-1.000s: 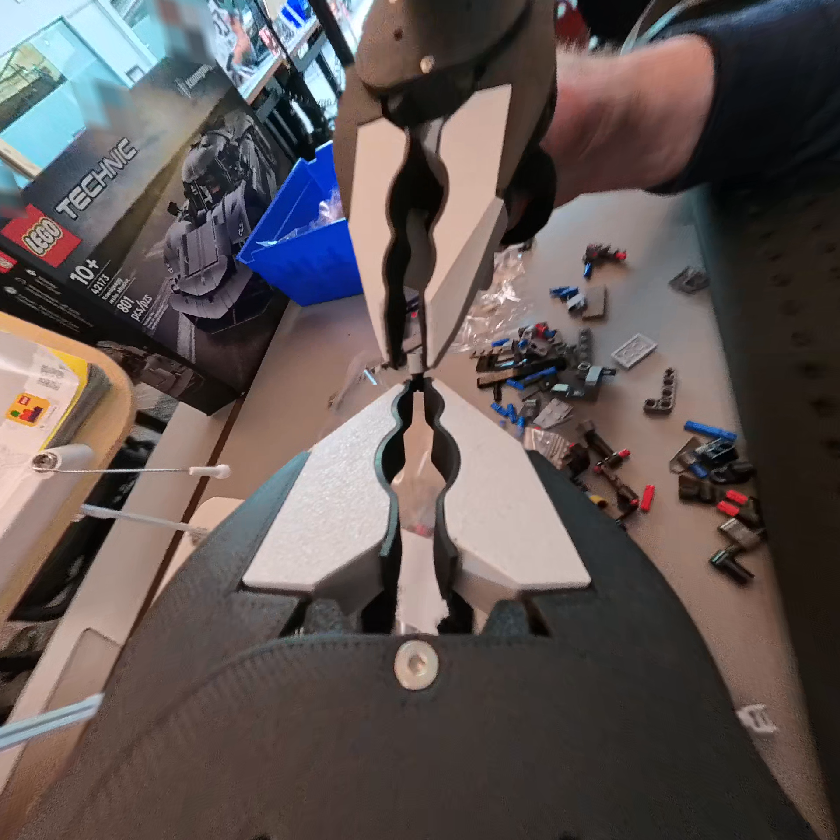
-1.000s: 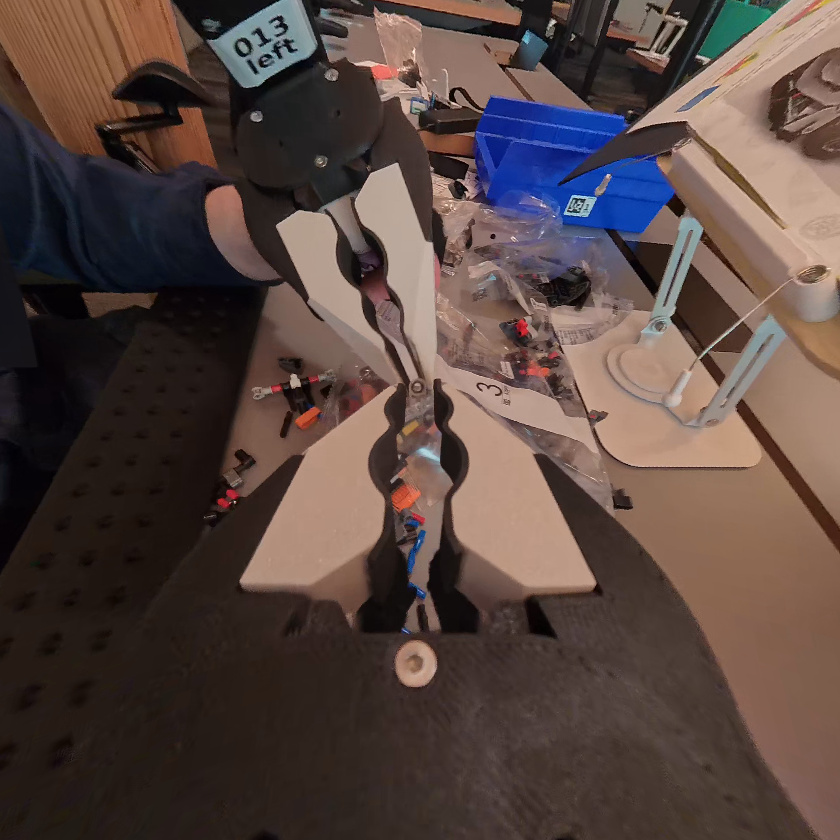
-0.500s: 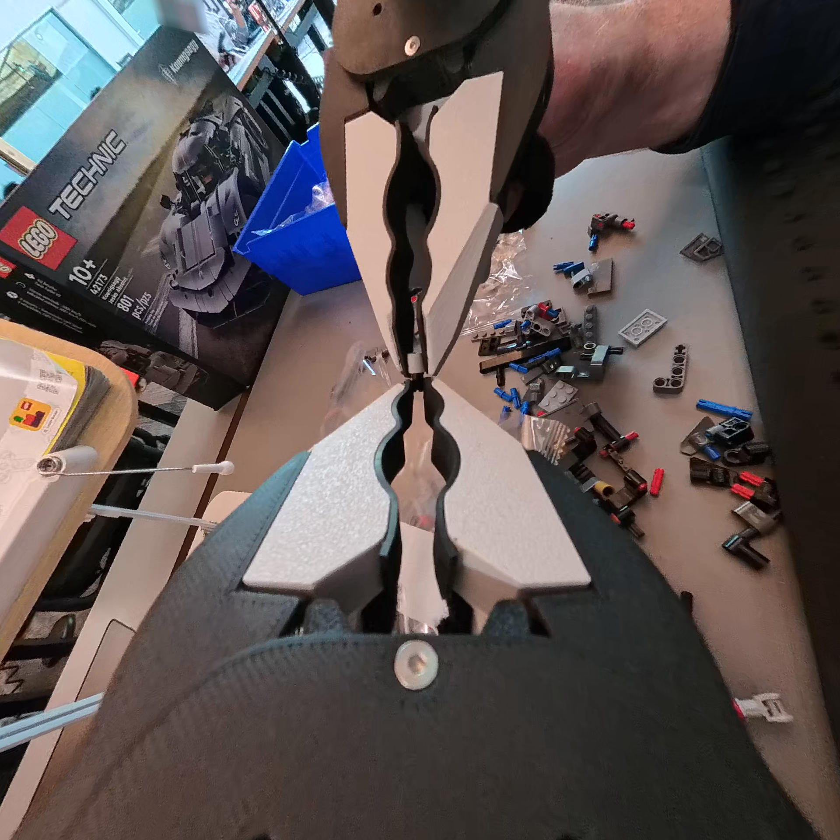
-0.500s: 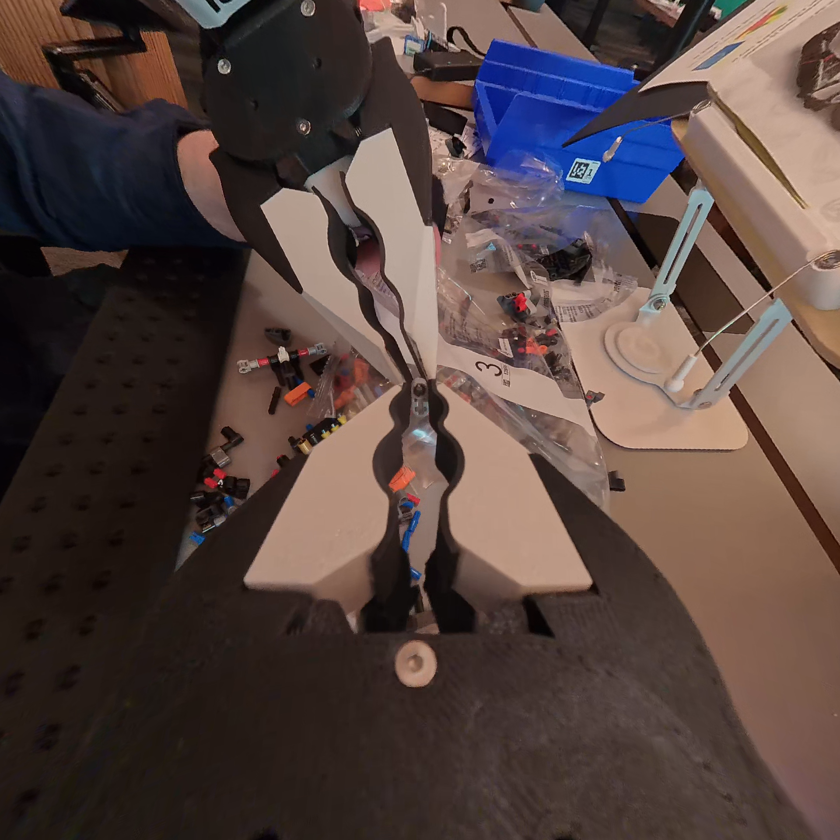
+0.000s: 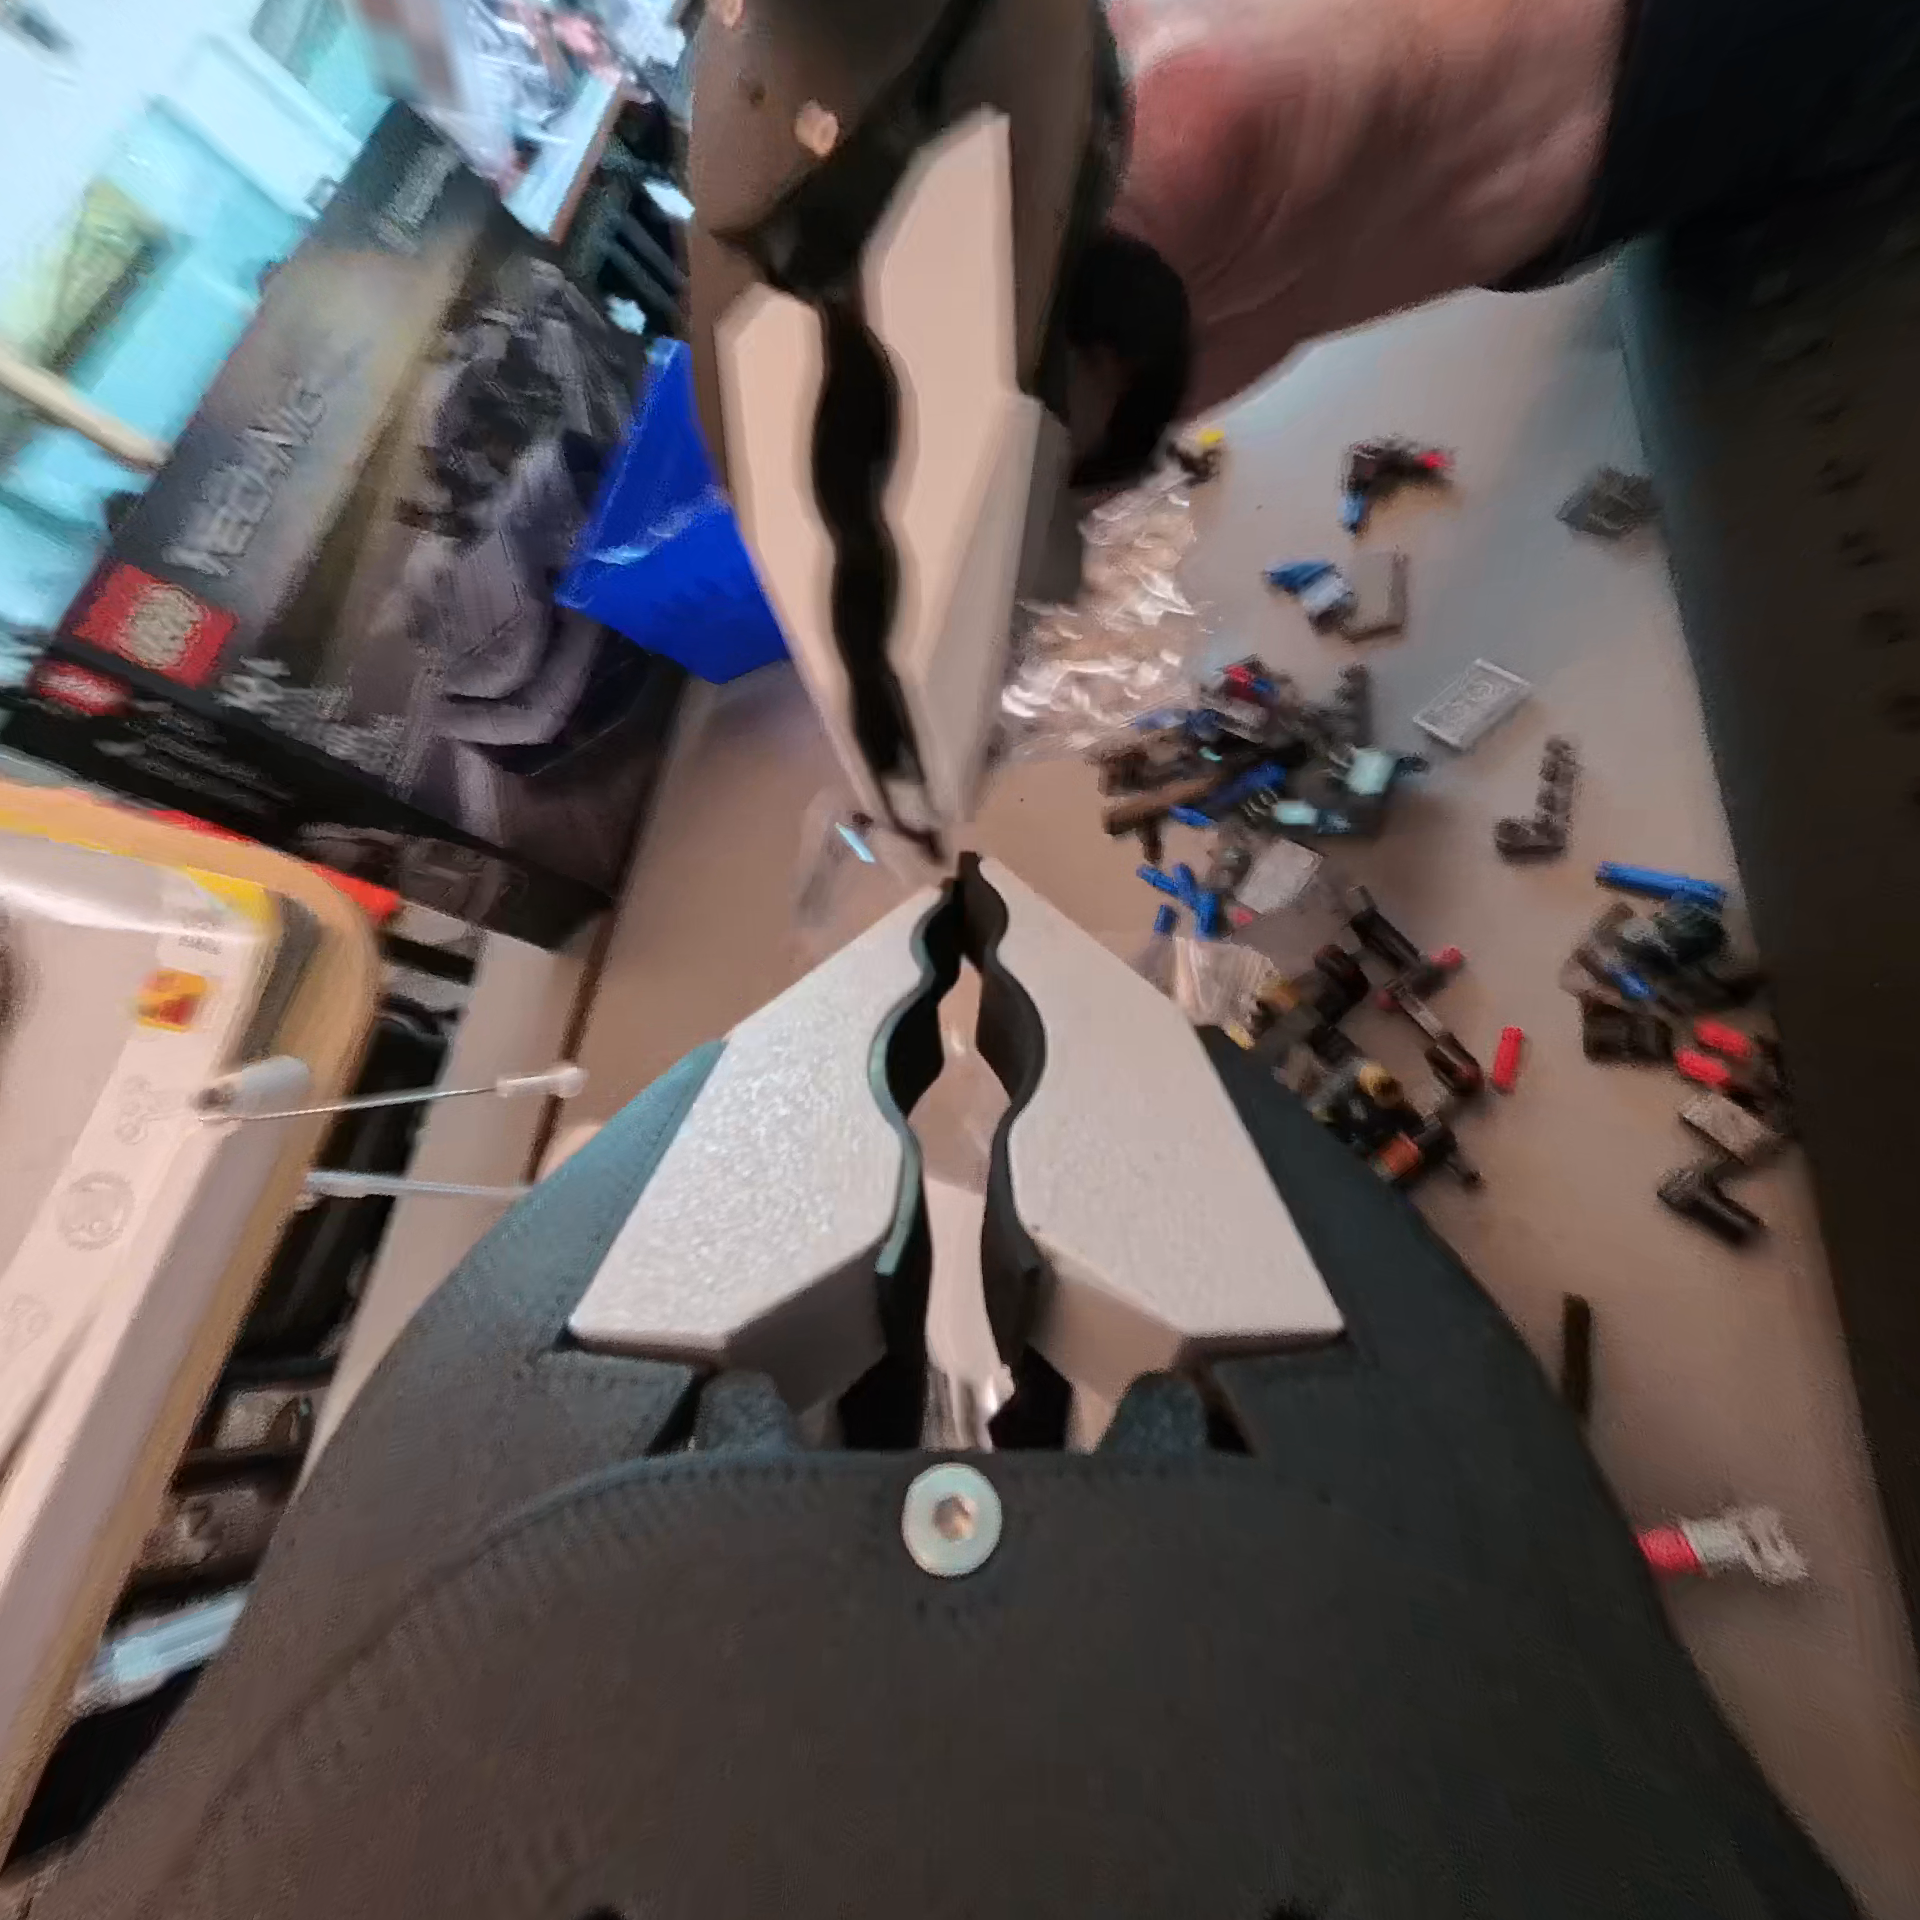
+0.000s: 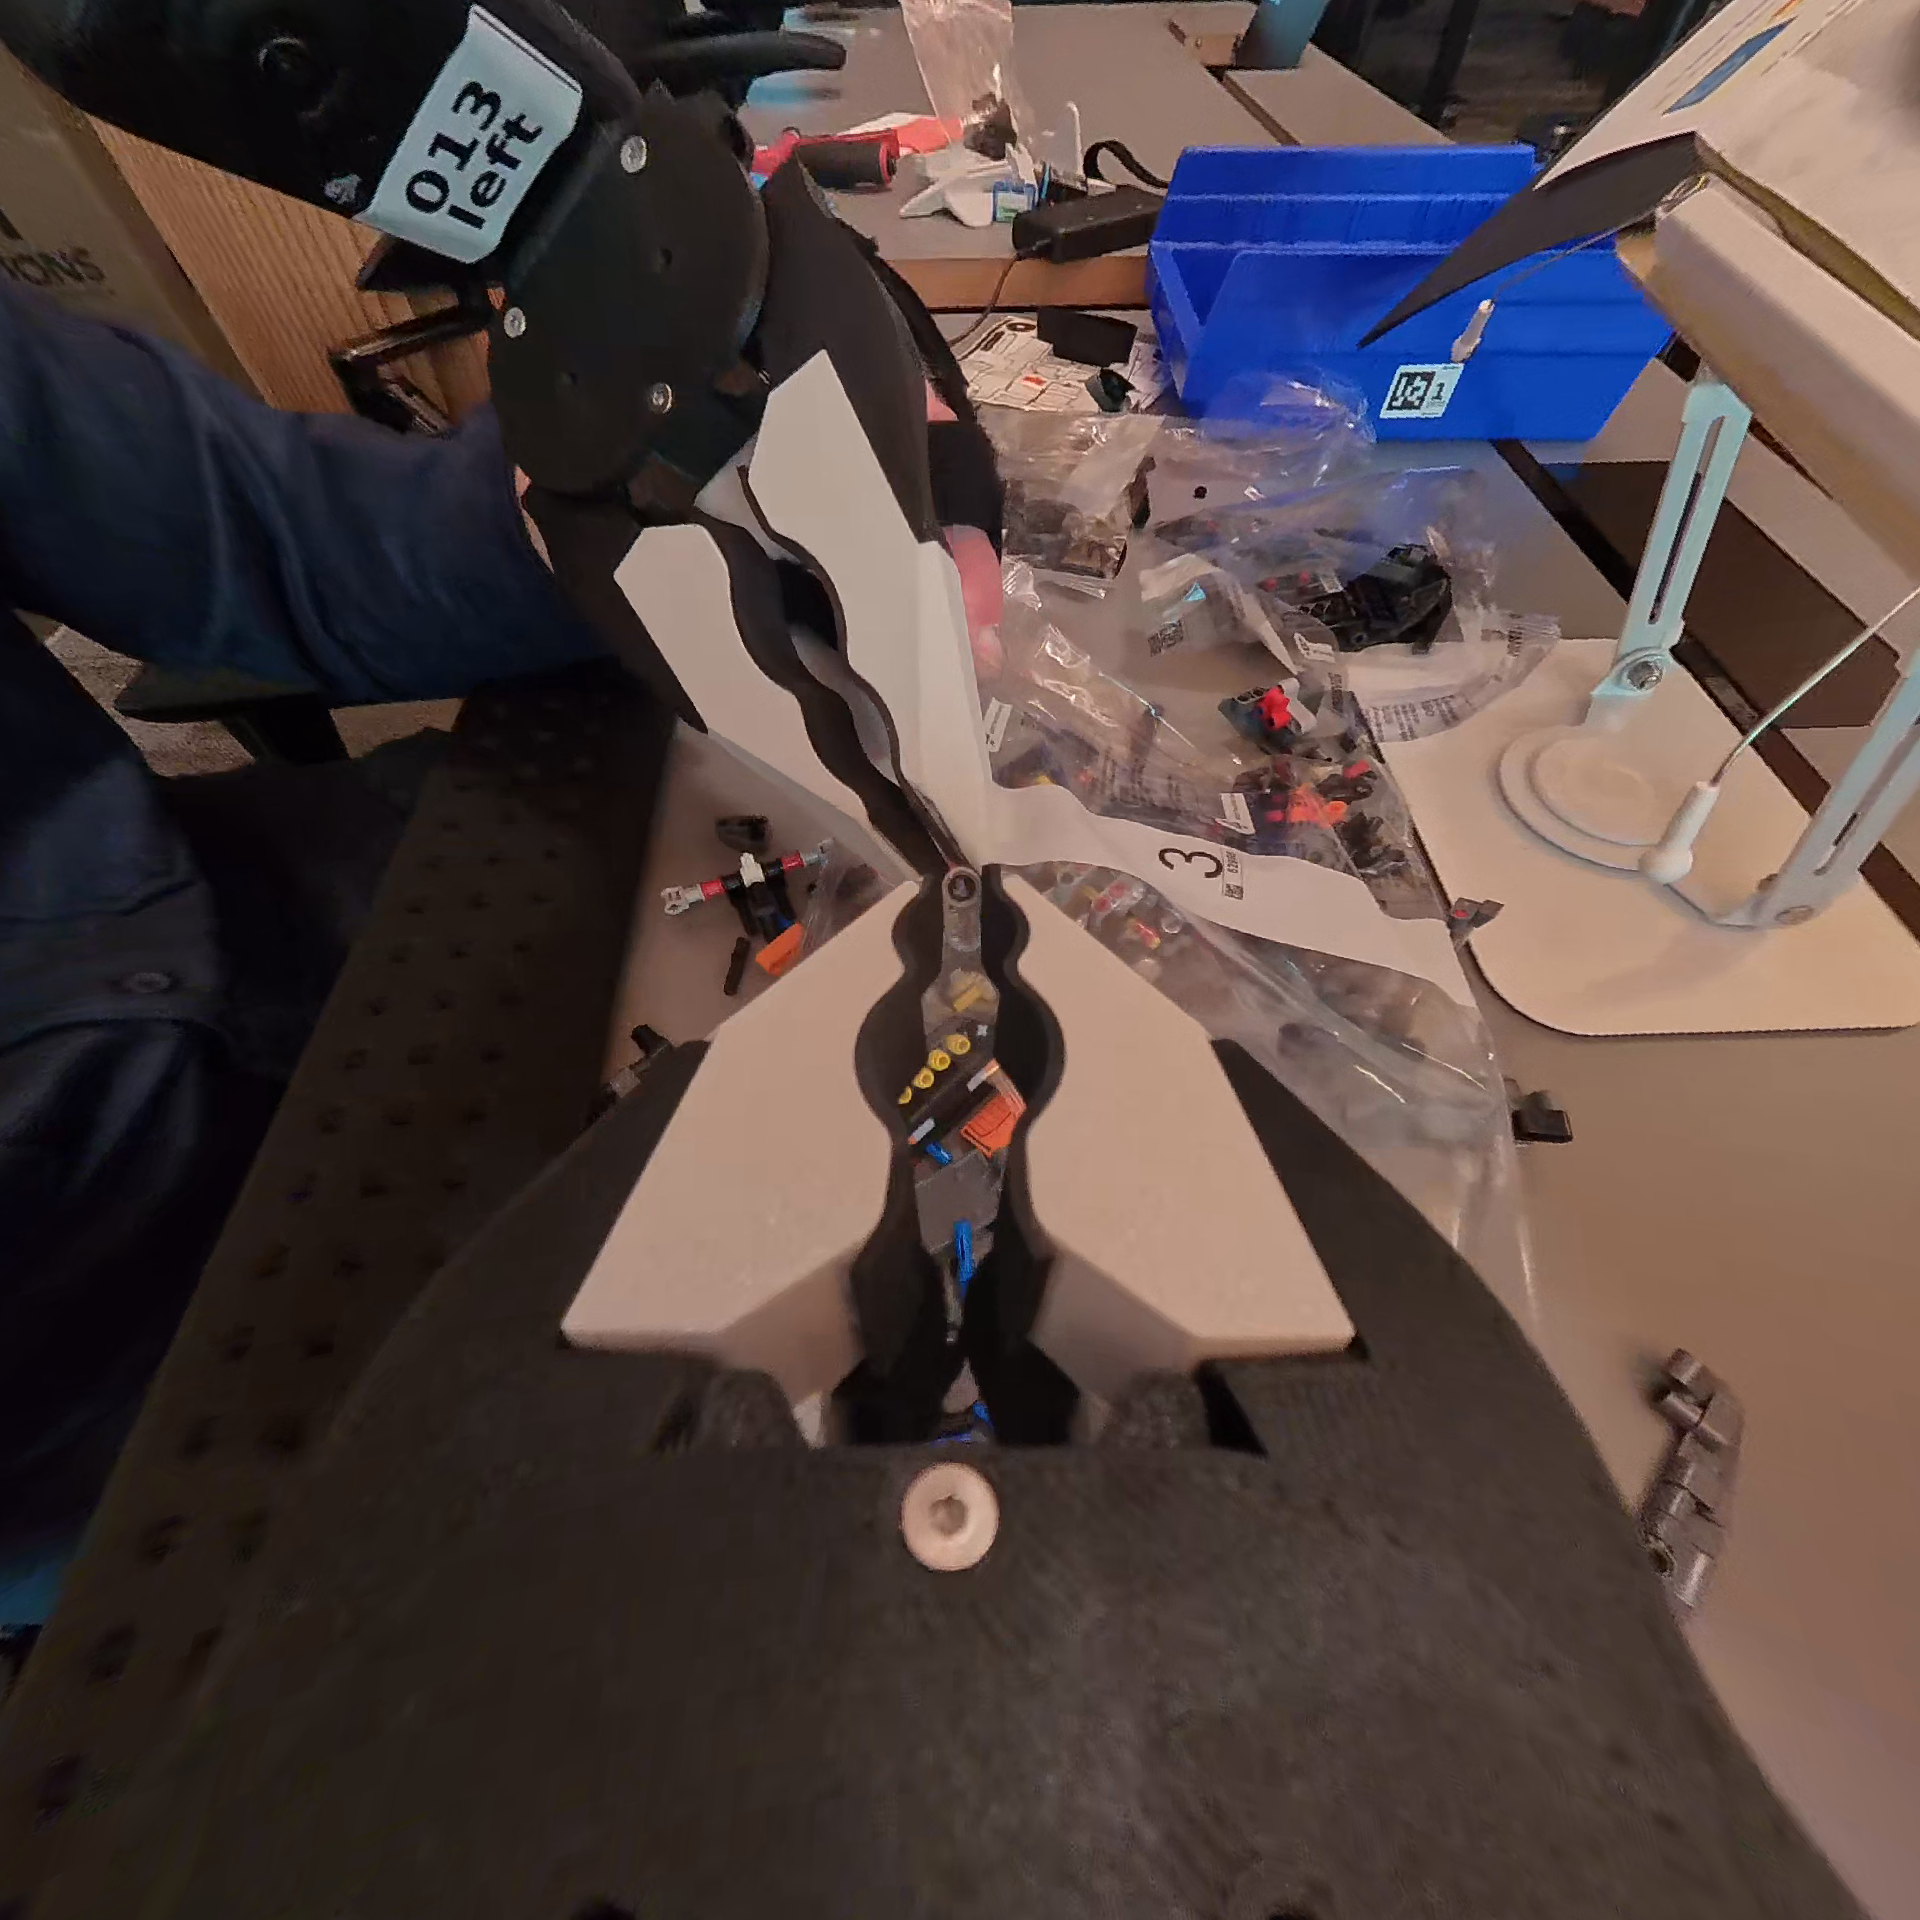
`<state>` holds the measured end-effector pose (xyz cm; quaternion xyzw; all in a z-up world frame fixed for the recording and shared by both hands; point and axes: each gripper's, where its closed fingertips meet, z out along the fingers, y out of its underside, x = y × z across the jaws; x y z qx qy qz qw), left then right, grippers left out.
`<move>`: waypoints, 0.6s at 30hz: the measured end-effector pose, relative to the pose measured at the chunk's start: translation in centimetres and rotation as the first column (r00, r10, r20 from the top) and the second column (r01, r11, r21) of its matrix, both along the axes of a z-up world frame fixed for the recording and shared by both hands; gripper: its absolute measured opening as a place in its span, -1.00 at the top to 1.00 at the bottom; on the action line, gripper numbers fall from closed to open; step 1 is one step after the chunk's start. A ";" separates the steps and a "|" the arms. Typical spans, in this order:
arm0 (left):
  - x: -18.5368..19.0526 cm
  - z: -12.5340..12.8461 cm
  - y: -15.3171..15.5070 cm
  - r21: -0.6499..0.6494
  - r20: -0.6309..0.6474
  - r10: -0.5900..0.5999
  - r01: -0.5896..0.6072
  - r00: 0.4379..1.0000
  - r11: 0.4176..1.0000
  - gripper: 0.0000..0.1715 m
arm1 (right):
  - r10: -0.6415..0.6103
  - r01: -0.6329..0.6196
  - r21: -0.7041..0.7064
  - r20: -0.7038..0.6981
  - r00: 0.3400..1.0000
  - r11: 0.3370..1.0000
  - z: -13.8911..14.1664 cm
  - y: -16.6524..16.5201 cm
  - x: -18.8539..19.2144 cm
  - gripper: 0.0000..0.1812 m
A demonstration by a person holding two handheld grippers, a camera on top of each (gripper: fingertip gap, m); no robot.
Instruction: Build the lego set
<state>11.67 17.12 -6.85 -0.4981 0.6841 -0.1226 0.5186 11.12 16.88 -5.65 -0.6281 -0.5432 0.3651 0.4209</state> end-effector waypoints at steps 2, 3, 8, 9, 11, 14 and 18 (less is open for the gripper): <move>-2.0 -2.7 2.0 0.021 -0.124 0.084 -0.082 0.989 0.996 1.00 | -0.020 0.020 0.004 -0.138 0.990 1.000 2.8 0.3 1.4 0.97; -2.1 -2.3 1.6 -0.052 -0.063 0.061 -0.064 0.996 0.997 1.00 | -0.041 0.040 -0.005 -0.219 0.975 0.999 4.8 0.7 3.2 0.96; 0.0 1.6 0.8 -0.022 0.073 0.015 -0.013 0.997 1.000 1.00 | -0.056 0.053 -0.028 -0.125 0.991 0.998 2.0 1.1 4.0 0.96; 0.1 1.2 0.9 -0.029 0.083 0.020 -0.017 0.996 0.999 1.00 | -0.034 0.033 -0.013 -0.105 0.994 0.999 1.6 0.8 3.4 0.96; 0.4 1.3 0.4 -0.089 0.132 0.006 0.005 0.991 0.996 1.00 | -0.008 0.009 0.010 -0.105 0.994 1.000 1.4 0.5 2.6 0.96; 0.7 2.1 0.2 -0.095 0.177 -0.004 0.021 0.984 0.995 0.93 | 0.027 -0.025 0.020 -0.105 0.994 0.999 1.0 0.0 1.7 0.96; 1.2 1.3 0.1 -0.103 0.160 -0.015 0.032 0.987 0.994 0.89 | 0.042 -0.039 0.025 -0.130 0.991 0.999 1.4 -0.3 1.4 0.96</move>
